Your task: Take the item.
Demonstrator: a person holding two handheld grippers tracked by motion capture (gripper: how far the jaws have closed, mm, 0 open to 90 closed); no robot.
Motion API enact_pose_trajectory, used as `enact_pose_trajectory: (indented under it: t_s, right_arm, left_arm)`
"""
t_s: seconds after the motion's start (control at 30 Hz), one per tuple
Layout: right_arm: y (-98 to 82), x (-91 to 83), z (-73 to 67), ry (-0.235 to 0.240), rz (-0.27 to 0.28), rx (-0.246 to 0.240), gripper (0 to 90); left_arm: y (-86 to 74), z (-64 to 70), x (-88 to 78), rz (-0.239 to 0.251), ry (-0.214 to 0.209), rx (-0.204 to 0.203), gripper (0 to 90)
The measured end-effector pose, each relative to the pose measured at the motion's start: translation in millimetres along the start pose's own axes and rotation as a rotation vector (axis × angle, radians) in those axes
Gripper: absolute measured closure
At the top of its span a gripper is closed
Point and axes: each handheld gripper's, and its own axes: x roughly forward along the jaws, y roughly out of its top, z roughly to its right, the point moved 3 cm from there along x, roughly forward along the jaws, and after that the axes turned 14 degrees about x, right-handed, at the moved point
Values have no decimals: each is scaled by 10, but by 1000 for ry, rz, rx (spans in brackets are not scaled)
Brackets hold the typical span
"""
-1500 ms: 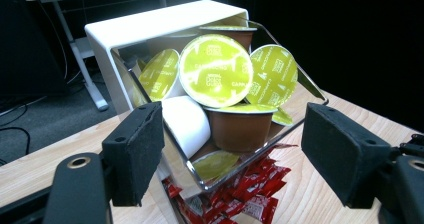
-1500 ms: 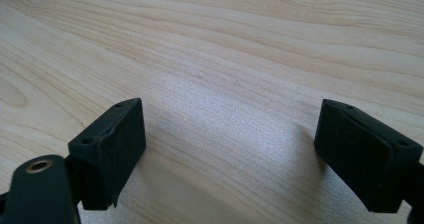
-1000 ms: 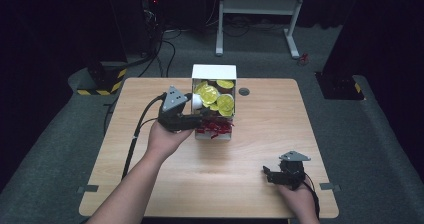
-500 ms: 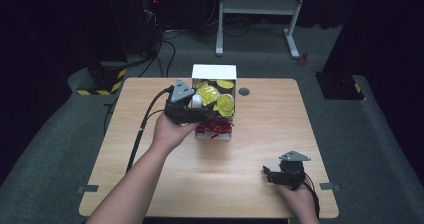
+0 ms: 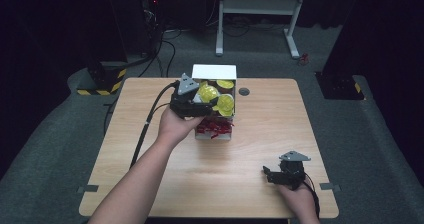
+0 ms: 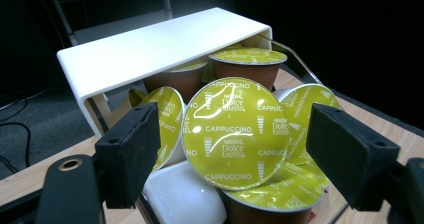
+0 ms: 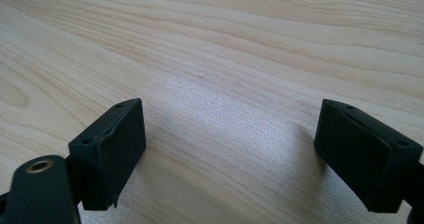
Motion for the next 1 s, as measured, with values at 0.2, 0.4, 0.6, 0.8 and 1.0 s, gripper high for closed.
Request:
enact_pose_trajectory:
  t_s: [0.2, 0.4, 0.6, 0.8, 1.0]
  right_arm:
    - [0, 0, 0, 0, 0, 0, 131]
    - [1, 1, 5, 1, 2, -6, 131]
    - [-1, 0, 1, 4, 0, -5, 131]
    - [-1, 0, 1, 4, 0, -5, 131]
    - [-1, 0, 1, 4, 0, -5, 131]
  left_arm:
    - [23, 3, 71, -19, 9, 8, 238]
    - [2, 3, 102, -34, 9, 14, 265]
    - [-18, 21, 107, -32, 33, 17, 292]
    - [-28, 50, 93, -15, 52, 30, 322]
    - [-44, 61, 74, 9, 58, 32, 356]
